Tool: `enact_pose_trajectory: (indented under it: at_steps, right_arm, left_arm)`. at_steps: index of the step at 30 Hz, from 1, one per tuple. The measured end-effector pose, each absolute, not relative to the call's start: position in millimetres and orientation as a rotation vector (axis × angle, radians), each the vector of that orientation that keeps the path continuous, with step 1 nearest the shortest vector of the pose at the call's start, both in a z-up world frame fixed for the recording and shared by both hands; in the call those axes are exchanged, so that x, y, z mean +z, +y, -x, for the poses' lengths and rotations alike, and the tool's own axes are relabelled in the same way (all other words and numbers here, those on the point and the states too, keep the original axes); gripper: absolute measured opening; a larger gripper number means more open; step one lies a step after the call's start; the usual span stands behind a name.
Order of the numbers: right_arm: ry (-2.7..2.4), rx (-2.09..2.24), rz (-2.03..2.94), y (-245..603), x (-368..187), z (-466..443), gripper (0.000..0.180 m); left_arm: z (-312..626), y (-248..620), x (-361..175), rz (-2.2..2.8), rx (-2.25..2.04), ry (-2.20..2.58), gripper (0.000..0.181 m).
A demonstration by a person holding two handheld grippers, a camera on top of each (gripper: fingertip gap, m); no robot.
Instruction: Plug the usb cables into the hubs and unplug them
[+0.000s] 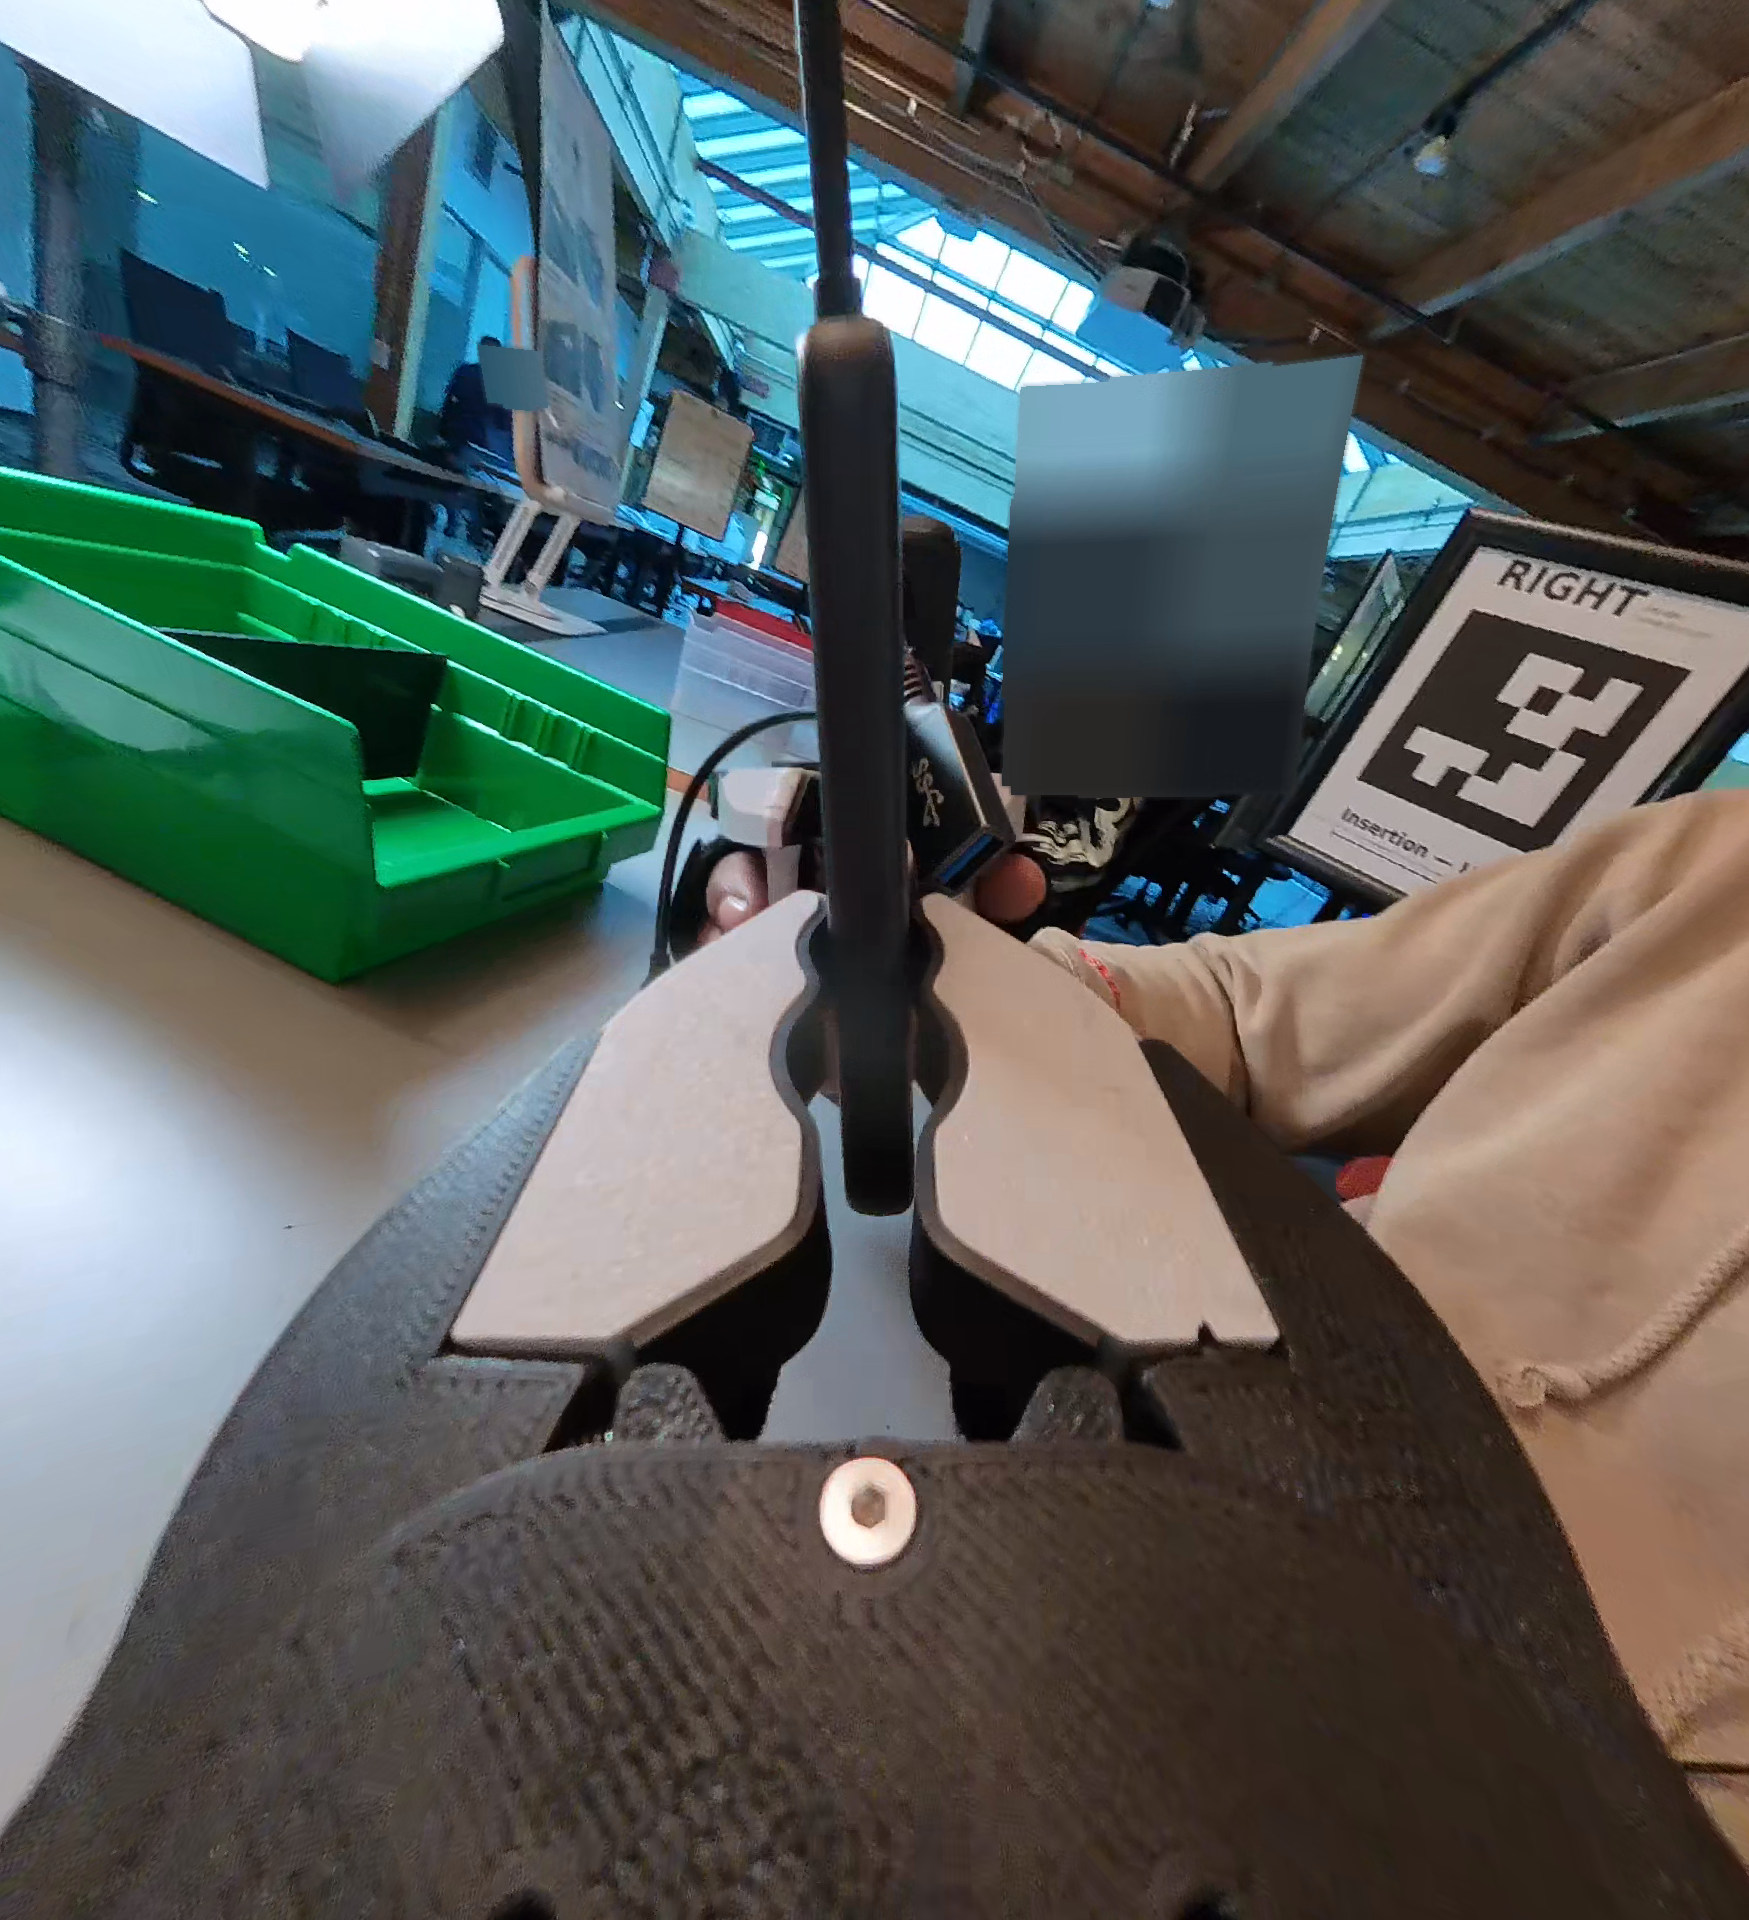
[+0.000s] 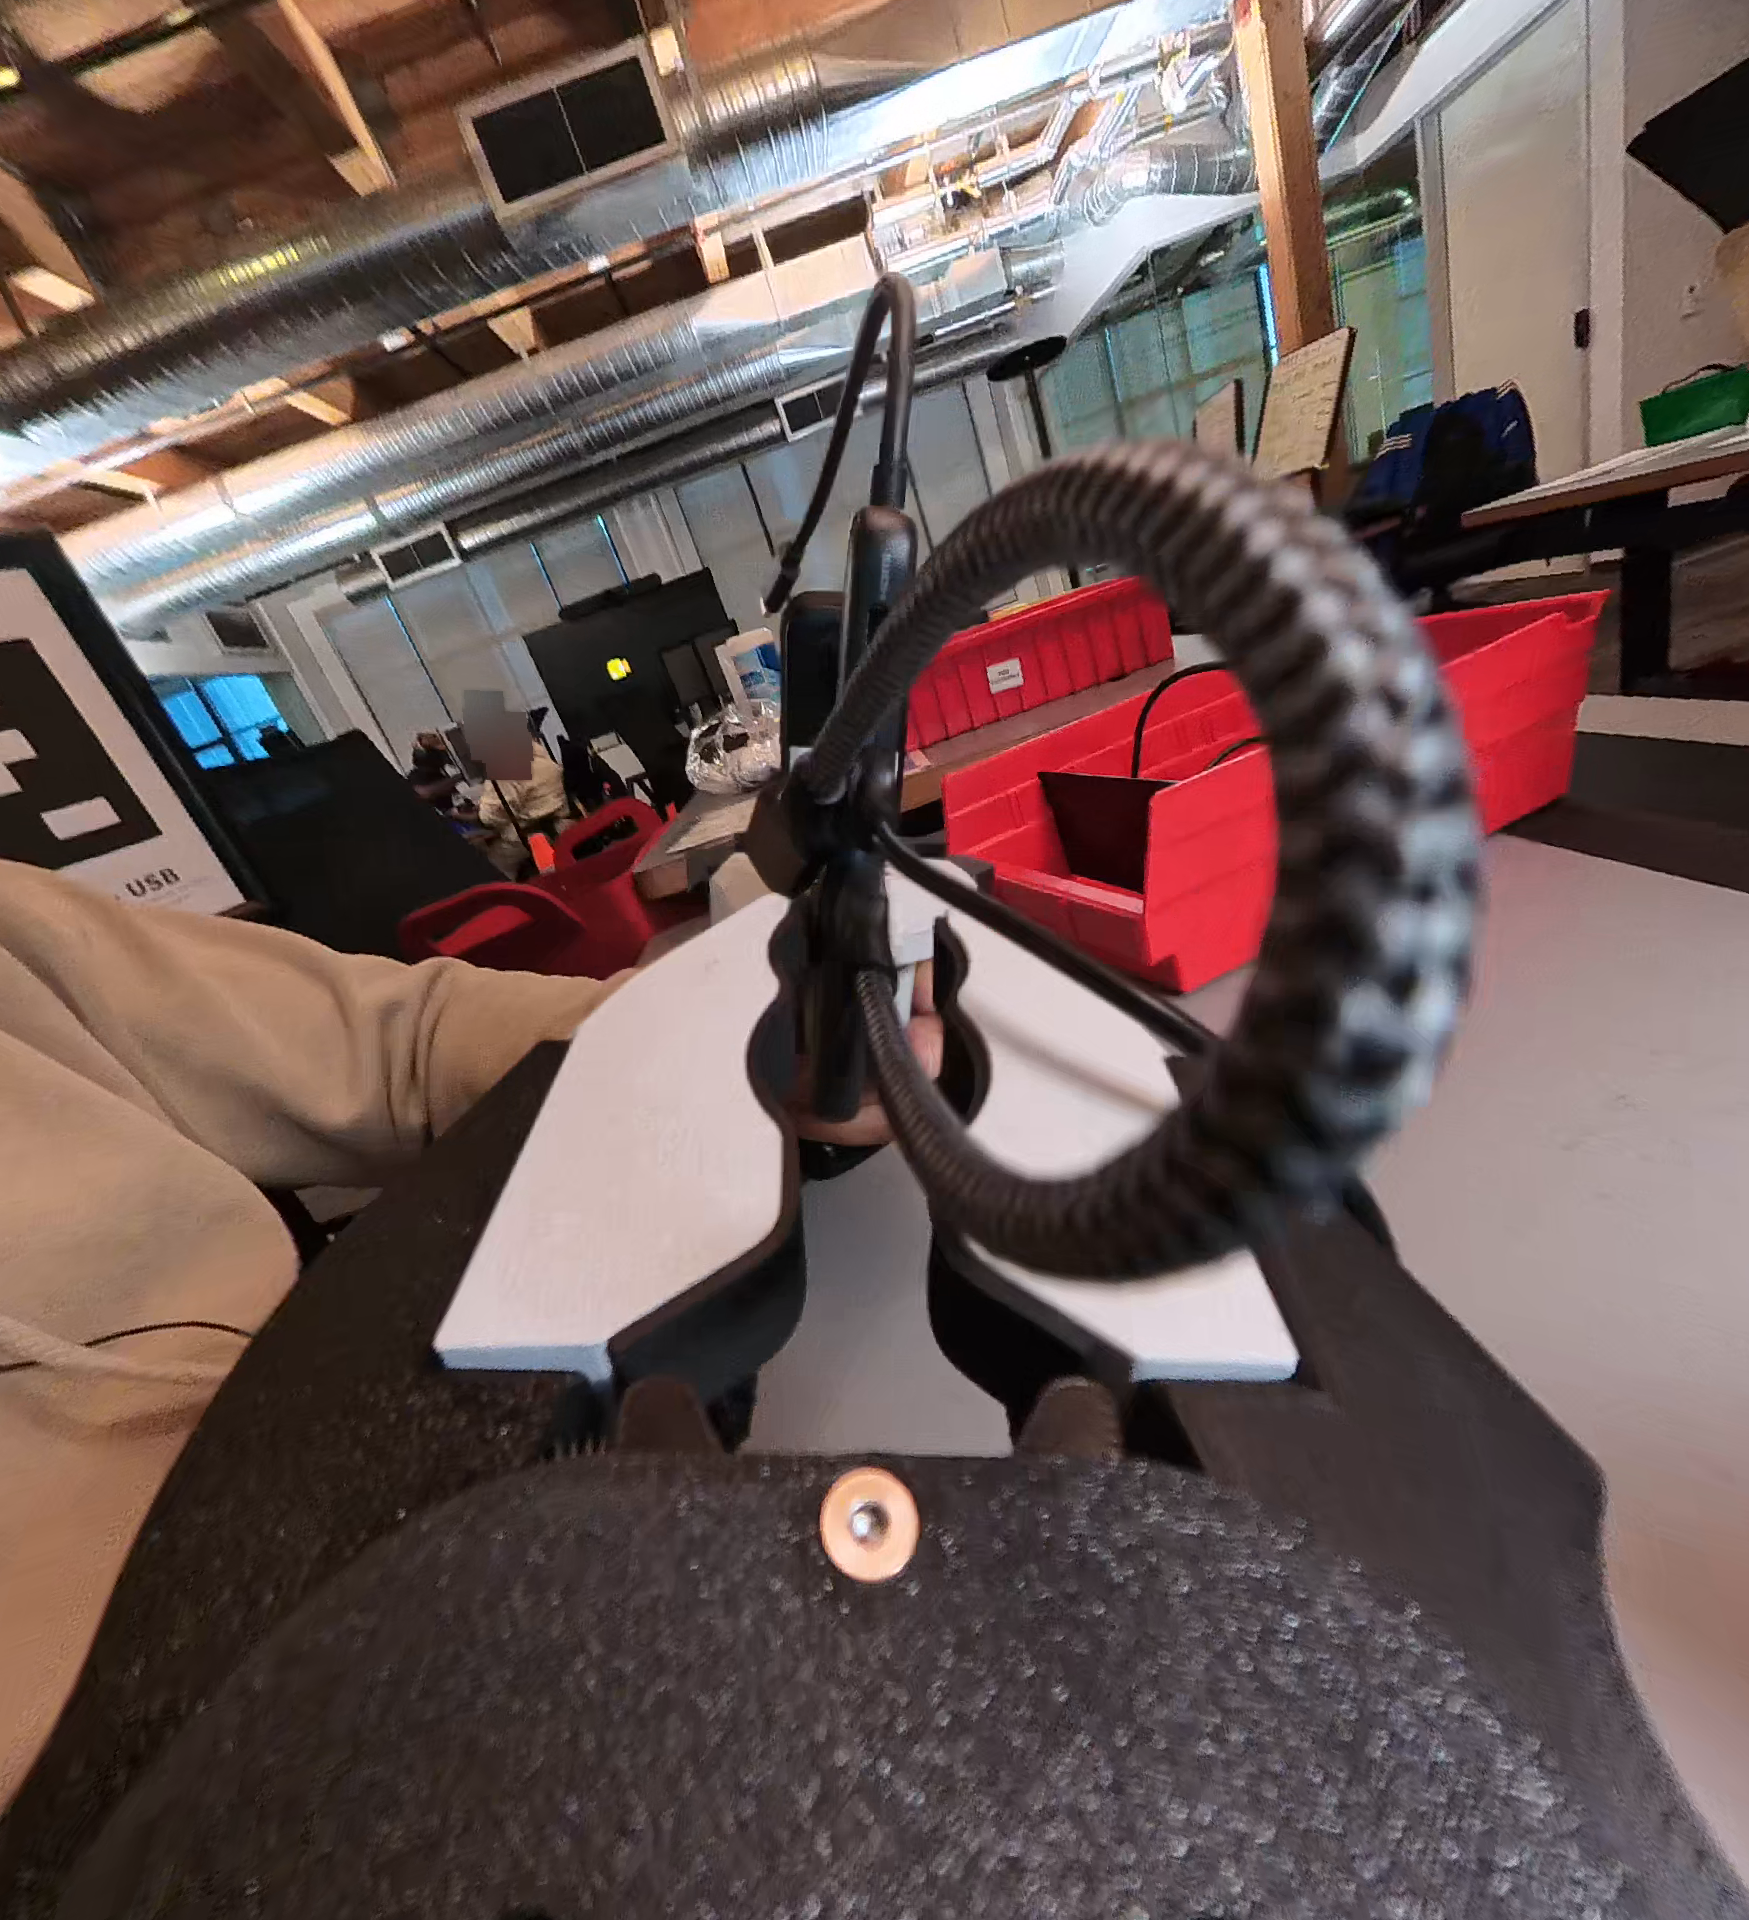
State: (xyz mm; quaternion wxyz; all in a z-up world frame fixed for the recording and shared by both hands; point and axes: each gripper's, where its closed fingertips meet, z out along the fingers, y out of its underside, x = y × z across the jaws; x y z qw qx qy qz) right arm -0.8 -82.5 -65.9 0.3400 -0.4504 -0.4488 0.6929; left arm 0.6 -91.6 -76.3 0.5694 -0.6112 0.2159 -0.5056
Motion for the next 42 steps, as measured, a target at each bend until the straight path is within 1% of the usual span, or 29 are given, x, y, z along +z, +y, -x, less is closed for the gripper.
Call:
enact_pose_trajectory:
  at_steps: [2, 4, 8, 10, 12, 15, 21, 23, 25, 26, 29, 37, 39, 42]
  right_arm:
    - [-1.186, 1.784, 1.162, -83.5, -67.3, -0.1, 0.013]
    - [-1.213, 1.784, 1.147, -86.0, -67.4, -1.1, 0.009]
    - [-1.278, 1.755, 1.139, -91.4, -71.7, -1.0, 0.008]
    - [-1.319, 1.737, 1.122, -96.9, -74.7, -0.4, 0.008]
    - [-1.334, 1.742, 1.110, -100.8, -75.6, -0.2, 0.008]
    - [-1.364, 1.725, 1.110, -102.4, -78.7, -0.1, 0.007]
    - [-1.388, 1.644, 1.006, -107.2, -63.1, -5.5, 0.009]
    - [-1.259, 1.701, 0.977, -84.1, -39.1, -26.1, 0.008]
    - [-1.237, 1.621, 0.974, -57.6, -25.1, -49.7, 0.009]
    - [-1.230, 1.571, 0.977, -49.6, -20.6, -57.2, 0.009]
    - [-1.212, 1.545, 0.993, -42.8, -16.1, -62.5, 0.009]
    - [-1.182, 1.483, 1.145, -18.9, -37.3, -55.6, 0.009]
    - [-1.149, 1.409, 1.222, -1.1, -41.9, -59.0, 0.009]
    - [-1.105, 1.171, 1.406, 46.7, -56.1, -70.9, 0.009]
  left_arm:
    - [-4.2, -92.6, -78.5, 1.444, -1.188, 0.523, 0.012]
    - [-5.2, -92.8, -80.3, 1.456, -1.190, 0.531, 0.012]
    - [-6.1, -96.1, -82.5, 1.463, -1.153, 0.599, 0.013]
    - [-6.2, -99.5, -78.4, 1.442, -1.147, 0.620, 0.016]
    - [-6.2, -102.2, -79.6, 1.456, -1.138, 0.656, 0.012]
    - [-6.3, -103.6, -83.8, 1.484, -1.072, 0.718, 0.012]
    - [-6.9, -109.7, -70.1, 1.481, -1.015, 0.775, 0.012]
    - [20.6, -108.5, -48.1, 1.413, -0.989, 0.683, 0.012]
    - [66.2, -108.7, -24.9, 1.350, -0.933, 0.587, 0.012]
    - [82.4, -109.6, -21.7, 1.351, -0.887, 0.575, 0.013]
    - [99.1, -110.0, -25.6, 1.358, -0.873, 0.537, 0.012]
    - [72.4, -102.0, -50.5, 1.420, -0.914, 0.574, 0.012]
    - [70.3, -100.2, -54.8, 1.428, -0.929, 0.564, 0.012]
    - [68.8, -96.3, -61.2, 1.454, -0.933, 0.551, 0.012]
